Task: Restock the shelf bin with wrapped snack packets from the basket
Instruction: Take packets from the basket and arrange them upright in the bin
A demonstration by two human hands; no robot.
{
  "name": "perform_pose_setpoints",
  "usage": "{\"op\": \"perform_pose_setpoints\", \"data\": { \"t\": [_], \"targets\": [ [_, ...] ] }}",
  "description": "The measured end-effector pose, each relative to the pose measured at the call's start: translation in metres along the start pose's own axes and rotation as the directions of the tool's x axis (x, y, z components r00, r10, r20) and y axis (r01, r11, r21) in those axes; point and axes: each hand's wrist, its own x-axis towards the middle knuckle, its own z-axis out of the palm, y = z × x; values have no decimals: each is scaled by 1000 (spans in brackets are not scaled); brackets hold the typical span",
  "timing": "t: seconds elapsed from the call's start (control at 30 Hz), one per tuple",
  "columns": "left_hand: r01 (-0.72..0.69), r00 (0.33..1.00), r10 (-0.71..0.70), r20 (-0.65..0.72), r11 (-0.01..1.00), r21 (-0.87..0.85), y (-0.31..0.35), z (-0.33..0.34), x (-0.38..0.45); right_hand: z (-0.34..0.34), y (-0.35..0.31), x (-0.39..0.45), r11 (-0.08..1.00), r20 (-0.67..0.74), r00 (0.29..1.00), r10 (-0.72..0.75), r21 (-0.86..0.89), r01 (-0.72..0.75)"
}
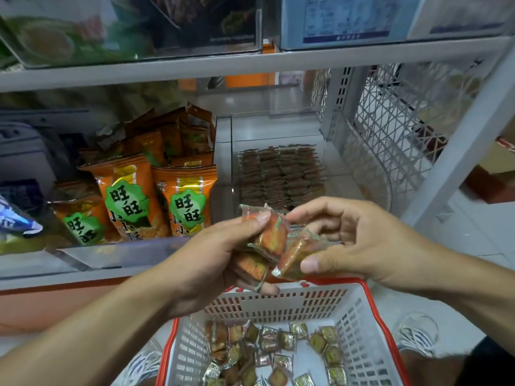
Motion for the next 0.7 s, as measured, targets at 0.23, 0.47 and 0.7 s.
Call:
{"op": "perform_pose_setpoints", "data": {
  "t": [0.23,0.47,0.7],
  "targets": [
    [13,998,-3,66,990,-138,-3,0,0,5,-5,-2,999,-23,1000,8,-37,-9],
    [47,994,-29,102,983,-176,0,3,-3,-1,-5,-6,998,71,996,55,-16,-54],
    [-1,998,-9,-64,988,-156,-3,5,-2,-5,-5,-7,992,52,998,45,-118,-39]
  ]
}}
